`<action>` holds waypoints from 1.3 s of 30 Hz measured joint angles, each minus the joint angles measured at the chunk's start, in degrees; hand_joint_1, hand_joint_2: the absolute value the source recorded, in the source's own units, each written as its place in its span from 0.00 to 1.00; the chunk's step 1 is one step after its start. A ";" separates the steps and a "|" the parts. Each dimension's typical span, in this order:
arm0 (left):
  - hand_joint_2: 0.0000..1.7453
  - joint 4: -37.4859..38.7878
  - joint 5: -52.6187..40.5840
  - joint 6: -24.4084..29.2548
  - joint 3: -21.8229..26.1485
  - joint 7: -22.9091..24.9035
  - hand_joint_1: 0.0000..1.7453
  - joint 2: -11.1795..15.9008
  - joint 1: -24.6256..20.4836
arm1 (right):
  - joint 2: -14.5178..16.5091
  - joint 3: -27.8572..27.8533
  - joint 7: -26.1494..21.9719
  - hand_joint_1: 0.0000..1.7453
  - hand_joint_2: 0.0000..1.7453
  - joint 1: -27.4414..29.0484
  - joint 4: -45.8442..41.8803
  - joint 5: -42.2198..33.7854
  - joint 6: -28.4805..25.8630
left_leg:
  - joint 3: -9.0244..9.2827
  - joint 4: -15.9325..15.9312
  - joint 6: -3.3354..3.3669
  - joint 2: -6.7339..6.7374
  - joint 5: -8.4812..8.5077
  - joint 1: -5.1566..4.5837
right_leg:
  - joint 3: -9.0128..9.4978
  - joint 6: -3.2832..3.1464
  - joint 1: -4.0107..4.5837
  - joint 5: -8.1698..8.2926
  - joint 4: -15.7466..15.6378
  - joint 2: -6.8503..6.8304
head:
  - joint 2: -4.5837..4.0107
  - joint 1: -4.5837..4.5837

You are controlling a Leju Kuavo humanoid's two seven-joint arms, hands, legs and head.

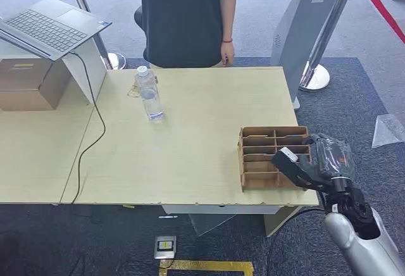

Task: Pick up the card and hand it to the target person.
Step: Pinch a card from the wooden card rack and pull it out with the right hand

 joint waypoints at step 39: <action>1.00 0.00 0.29 0.34 0.00 0.15 0.00 0.00 -0.02 | -2.99 3.57 2.84 0.49 1.00 3.34 -5.39 2.04 3.52 | -0.05 -0.01 0.00 0.00 0.00 0.00 | -0.01 0.00 0.00 0.00 0.00 -0.01 | 0.00 0.00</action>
